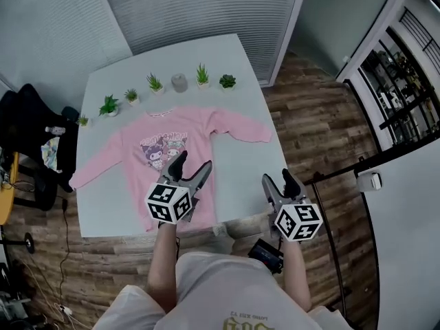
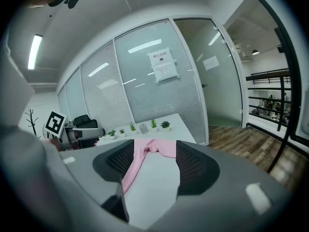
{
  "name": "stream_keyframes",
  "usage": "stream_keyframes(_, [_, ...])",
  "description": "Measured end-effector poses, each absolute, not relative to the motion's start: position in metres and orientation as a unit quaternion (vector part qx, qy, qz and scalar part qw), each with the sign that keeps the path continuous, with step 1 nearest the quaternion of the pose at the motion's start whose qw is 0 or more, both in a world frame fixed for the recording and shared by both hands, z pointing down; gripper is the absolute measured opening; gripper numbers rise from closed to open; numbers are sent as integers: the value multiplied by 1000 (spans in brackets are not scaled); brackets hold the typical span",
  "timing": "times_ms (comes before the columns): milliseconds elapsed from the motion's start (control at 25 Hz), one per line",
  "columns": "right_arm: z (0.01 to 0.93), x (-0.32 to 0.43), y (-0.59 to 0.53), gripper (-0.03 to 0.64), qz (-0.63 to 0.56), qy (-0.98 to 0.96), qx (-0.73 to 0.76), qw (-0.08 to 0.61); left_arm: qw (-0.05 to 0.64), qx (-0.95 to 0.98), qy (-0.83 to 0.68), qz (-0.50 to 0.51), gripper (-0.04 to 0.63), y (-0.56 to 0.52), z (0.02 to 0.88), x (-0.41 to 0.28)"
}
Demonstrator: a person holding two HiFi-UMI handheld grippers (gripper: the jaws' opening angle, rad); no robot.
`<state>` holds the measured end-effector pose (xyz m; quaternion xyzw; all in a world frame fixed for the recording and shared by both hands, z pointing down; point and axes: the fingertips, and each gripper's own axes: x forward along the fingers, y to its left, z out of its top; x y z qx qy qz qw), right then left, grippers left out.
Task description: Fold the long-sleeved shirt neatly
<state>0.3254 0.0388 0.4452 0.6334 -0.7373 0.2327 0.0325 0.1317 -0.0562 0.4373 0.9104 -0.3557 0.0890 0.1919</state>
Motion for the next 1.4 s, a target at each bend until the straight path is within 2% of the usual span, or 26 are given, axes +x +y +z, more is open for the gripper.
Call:
stream_keyframes(400, [470, 331, -19, 273, 237, -725, 640, 91, 219, 911, -331, 110, 330, -112, 467, 151])
stream_keyframes(920, [503, 356, -54, 272, 257, -732, 621, 111, 219, 901, -339, 157, 318, -129, 494, 176])
stream_keyframes(1400, [554, 381, -94, 270, 280, -750, 578, 157, 236, 882, -362, 188, 313, -140, 527, 210])
